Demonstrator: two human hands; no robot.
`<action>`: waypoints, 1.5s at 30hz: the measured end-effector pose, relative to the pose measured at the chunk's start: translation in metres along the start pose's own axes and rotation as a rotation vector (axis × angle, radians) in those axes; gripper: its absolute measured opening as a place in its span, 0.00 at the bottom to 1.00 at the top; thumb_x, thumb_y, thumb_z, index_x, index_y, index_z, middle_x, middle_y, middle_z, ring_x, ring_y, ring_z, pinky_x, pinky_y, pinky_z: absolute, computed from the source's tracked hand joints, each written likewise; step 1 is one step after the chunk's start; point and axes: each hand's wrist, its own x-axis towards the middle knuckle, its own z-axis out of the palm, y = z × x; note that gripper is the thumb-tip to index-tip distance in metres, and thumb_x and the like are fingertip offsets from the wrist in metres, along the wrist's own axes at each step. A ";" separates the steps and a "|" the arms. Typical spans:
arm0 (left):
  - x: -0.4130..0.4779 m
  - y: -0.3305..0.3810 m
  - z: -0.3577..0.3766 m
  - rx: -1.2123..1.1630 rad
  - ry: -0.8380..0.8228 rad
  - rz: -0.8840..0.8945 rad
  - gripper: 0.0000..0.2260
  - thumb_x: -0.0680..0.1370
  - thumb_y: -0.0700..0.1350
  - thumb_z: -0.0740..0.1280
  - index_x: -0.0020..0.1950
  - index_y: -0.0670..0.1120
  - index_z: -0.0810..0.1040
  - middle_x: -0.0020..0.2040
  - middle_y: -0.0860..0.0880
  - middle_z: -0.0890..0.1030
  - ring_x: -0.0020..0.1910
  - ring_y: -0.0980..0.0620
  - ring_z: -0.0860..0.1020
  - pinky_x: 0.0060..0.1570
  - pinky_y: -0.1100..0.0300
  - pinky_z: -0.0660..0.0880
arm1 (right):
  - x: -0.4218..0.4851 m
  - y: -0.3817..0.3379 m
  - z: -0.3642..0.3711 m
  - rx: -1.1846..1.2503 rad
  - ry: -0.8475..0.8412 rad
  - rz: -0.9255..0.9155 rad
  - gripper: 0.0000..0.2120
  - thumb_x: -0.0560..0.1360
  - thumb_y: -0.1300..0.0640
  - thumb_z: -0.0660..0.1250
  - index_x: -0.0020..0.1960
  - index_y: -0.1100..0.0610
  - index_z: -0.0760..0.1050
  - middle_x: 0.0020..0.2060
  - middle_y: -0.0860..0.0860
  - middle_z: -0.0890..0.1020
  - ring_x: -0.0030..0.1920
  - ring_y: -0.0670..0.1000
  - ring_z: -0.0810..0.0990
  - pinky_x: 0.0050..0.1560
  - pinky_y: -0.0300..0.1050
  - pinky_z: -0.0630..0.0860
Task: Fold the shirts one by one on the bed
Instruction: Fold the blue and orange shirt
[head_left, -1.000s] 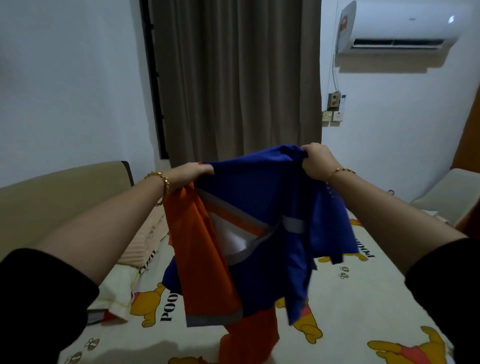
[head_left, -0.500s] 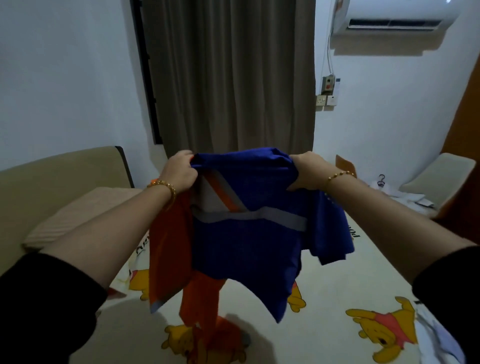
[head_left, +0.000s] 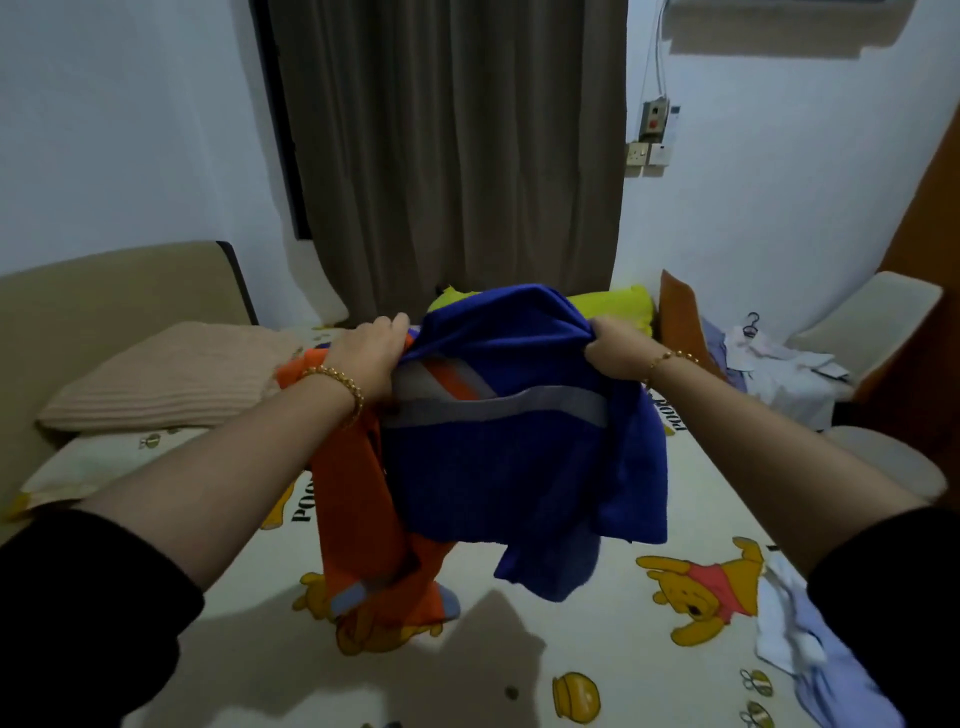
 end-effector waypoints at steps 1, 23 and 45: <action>-0.004 0.008 0.002 0.046 0.054 -0.027 0.21 0.69 0.47 0.74 0.56 0.47 0.67 0.53 0.45 0.77 0.51 0.44 0.77 0.49 0.48 0.77 | -0.005 0.006 0.000 0.015 -0.023 -0.027 0.06 0.77 0.60 0.60 0.48 0.62 0.73 0.48 0.60 0.79 0.45 0.58 0.75 0.43 0.45 0.69; 0.050 -0.020 0.087 -0.315 -0.910 -0.060 0.32 0.59 0.65 0.75 0.56 0.51 0.71 0.54 0.48 0.77 0.51 0.51 0.75 0.58 0.55 0.72 | 0.061 0.062 0.089 -0.151 -0.726 -0.036 0.28 0.62 0.36 0.75 0.53 0.55 0.78 0.48 0.52 0.82 0.49 0.54 0.80 0.56 0.54 0.77; 0.492 -0.158 0.016 0.287 0.741 0.075 0.02 0.75 0.40 0.65 0.47 0.45 0.74 0.36 0.47 0.73 0.35 0.45 0.74 0.32 0.54 0.68 | 0.542 0.012 -0.014 -0.363 0.656 -0.333 0.14 0.74 0.64 0.61 0.59 0.59 0.68 0.51 0.57 0.76 0.52 0.60 0.75 0.51 0.55 0.72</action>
